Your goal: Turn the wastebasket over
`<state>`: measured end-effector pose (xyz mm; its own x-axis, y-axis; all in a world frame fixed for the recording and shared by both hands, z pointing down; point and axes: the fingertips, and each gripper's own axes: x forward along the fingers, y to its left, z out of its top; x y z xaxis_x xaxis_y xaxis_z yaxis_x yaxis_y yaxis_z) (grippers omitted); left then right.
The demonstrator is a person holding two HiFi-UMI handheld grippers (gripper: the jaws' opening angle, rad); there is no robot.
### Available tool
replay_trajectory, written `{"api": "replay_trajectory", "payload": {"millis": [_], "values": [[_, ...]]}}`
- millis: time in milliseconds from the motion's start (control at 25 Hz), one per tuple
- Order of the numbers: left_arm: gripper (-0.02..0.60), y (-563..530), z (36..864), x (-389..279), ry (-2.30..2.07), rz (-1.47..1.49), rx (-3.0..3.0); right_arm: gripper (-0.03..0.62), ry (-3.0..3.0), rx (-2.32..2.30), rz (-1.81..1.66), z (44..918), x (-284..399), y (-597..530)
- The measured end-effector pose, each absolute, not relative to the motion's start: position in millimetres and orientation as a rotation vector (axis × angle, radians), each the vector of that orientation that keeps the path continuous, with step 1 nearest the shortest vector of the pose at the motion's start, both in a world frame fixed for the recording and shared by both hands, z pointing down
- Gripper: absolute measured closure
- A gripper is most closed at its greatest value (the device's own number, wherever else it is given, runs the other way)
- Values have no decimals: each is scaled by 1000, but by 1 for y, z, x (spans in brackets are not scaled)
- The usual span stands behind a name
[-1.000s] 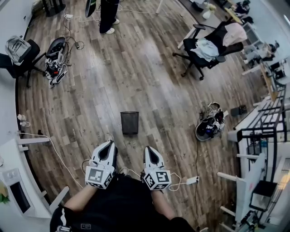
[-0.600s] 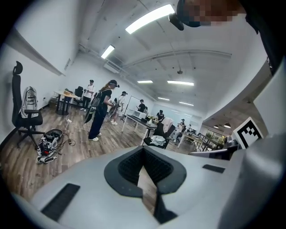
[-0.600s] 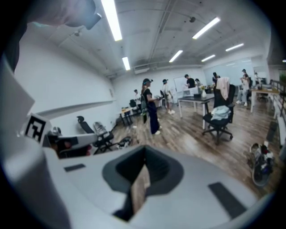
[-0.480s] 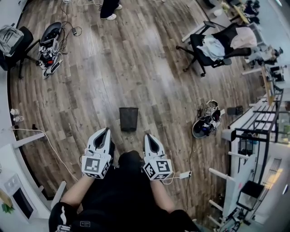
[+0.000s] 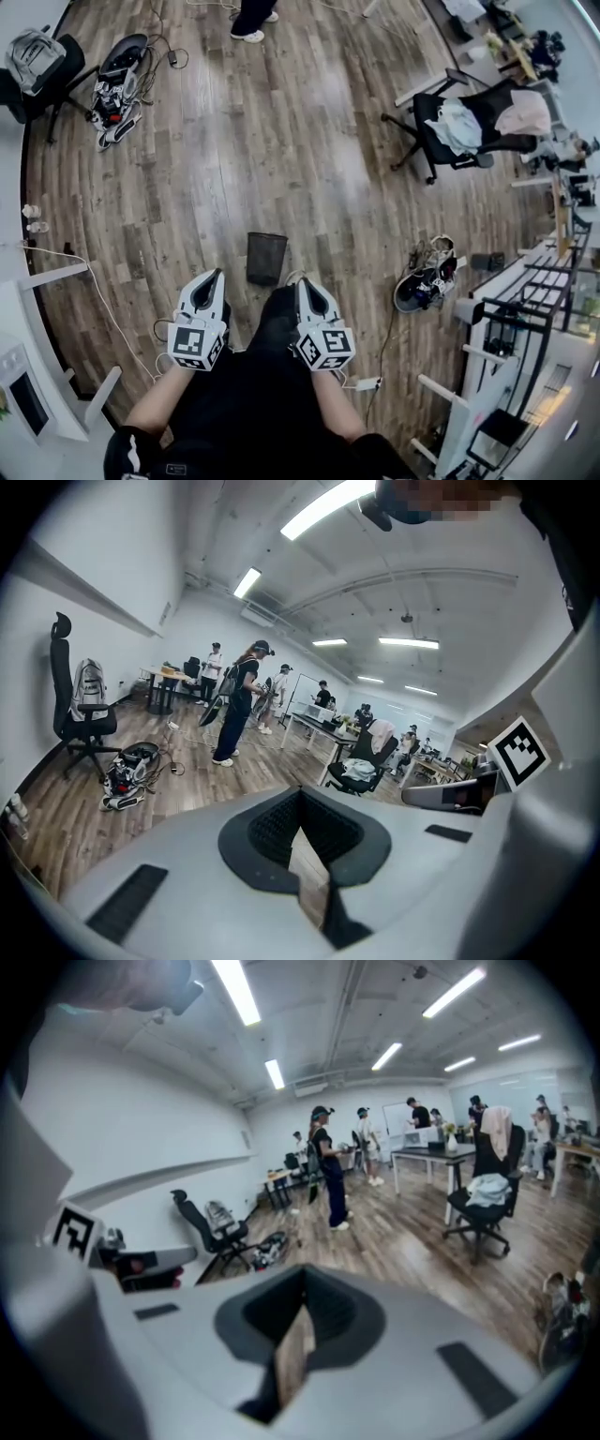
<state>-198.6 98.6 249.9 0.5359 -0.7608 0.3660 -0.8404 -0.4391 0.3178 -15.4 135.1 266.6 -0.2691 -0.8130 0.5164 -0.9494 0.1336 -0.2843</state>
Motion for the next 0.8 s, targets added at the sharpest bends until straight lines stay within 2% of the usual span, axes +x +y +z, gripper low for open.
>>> {"api": "replay_trajectory", "payload": {"millis": [480,800], "values": [[551,66,293,-87,-1401,375,2210,562,-2272,1345,791,328,95,74],[549,53,338,-38,-1291,487,2266,562,-2351,1097,741,374,132,48]]}}
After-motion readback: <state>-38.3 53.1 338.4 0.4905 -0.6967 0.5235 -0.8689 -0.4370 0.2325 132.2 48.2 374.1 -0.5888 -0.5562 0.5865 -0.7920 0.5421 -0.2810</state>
